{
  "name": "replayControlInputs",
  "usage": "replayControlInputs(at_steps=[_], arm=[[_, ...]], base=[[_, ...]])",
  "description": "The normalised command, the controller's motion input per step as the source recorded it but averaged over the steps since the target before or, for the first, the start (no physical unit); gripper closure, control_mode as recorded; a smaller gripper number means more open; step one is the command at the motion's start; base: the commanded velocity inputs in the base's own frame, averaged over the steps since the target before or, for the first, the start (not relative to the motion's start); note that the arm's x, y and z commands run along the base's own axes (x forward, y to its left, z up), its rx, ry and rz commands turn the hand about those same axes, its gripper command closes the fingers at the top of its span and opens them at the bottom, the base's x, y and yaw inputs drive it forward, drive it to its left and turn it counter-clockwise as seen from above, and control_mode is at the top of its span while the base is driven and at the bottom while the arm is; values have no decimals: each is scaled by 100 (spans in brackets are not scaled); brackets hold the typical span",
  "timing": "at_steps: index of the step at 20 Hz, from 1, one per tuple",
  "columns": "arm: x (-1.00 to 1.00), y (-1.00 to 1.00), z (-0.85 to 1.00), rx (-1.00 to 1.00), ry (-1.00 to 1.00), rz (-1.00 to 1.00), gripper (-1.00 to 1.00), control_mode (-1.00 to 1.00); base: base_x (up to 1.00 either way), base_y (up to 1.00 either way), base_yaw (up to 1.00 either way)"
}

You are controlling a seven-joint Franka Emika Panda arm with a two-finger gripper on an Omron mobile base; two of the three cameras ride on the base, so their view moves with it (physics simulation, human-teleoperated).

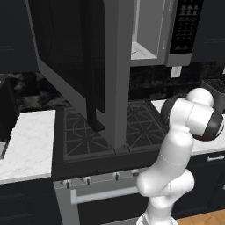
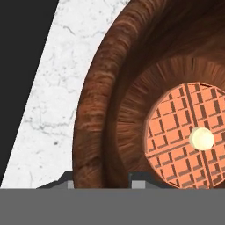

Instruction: Open the microwave, place the bowl with waffle inside the microwave, then close the microwave door and turn it on.

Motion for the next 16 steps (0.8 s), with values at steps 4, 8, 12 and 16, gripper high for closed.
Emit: replayControlInputs(at_steps=[4, 8, 12, 16], arm=[[-18, 6, 5, 0, -6, 5, 100, -100], [-43, 54, 72, -5, -39, 46, 100, -100], [-22, 54, 100, -4, -29, 66, 100, -100], [-22, 60, 100, -14, -9, 71, 100, -100]], base=[[0, 0, 0], [0, 0, 0], [0, 0, 0], [0, 0, 0]])
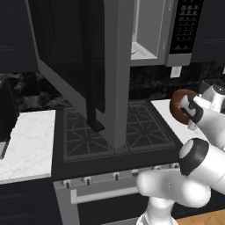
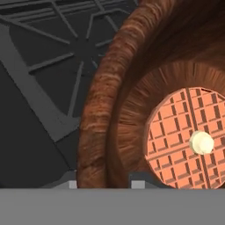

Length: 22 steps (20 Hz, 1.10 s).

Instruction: Open the microwave, place the bowl with waffle inside the microwave, then close the microwave door and turn it on.

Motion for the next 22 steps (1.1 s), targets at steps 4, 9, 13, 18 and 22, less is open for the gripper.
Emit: replayControlInputs(at_steps=[4, 9, 13, 18, 22], arm=[[-14, 55, 99, -12, -15, 66, 100, -100], [-1, 58, 100, -6, -19, 43, 100, -100], [-2, 68, 98, -10, -35, 25, 100, -100], [5, 82, 97, -15, -37, 20, 100, -100], [32, 85, 94, -16, -40, 12, 100, -100]], base=[[0, 0, 0], [0, 0, 0], [0, 0, 0], [0, 0, 0], [0, 0, 0]])
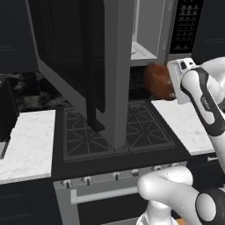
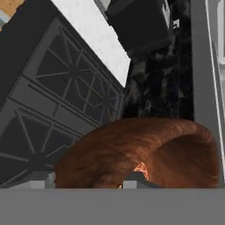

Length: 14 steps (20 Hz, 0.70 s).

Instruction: Open the microwave, place the bowl with waffle inside the microwave, then close the microwave door and turn it on.

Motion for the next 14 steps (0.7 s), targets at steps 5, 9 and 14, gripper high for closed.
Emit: replayControlInputs(at_steps=[5, 9, 14], arm=[[-12, 62, 76, -17, -36, 9, 100, -100], [-58, 54, 46, -16, -19, 8, 100, -100], [-23, 71, 42, -18, -36, 6, 100, -100]], base=[[0, 0, 0], [0, 0, 0], [0, 0, 0]])
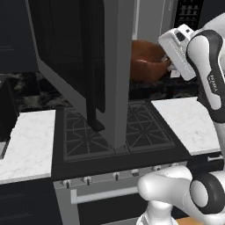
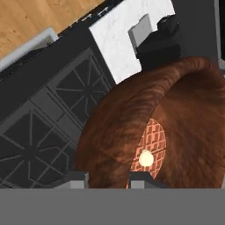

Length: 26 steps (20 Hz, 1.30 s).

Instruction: Open the microwave, place the bowl with waffle inside the microwave, then close the microwave door and turn it on.

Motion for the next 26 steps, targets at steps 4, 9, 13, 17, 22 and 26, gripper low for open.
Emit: replayControlInputs(at_steps=[4, 9, 13, 17, 22, 26], arm=[[20, 63, 33, -11, -20, 0, 100, -100], [56, 20, 13, -4, 0, -8, 100, -100], [63, 0, 0, 0, -7, -9, 100, -100], [58, 10, 8, 0, -15, -8, 100, -100], [70, 26, 3, 0, -8, -7, 100, -100], [85, 45, 0, 0, -2, -4, 100, -100]], base=[[0, 0, 0], [0, 0, 0], [0, 0, 0], [0, 0, 0], [0, 0, 0], [0, 0, 0]])
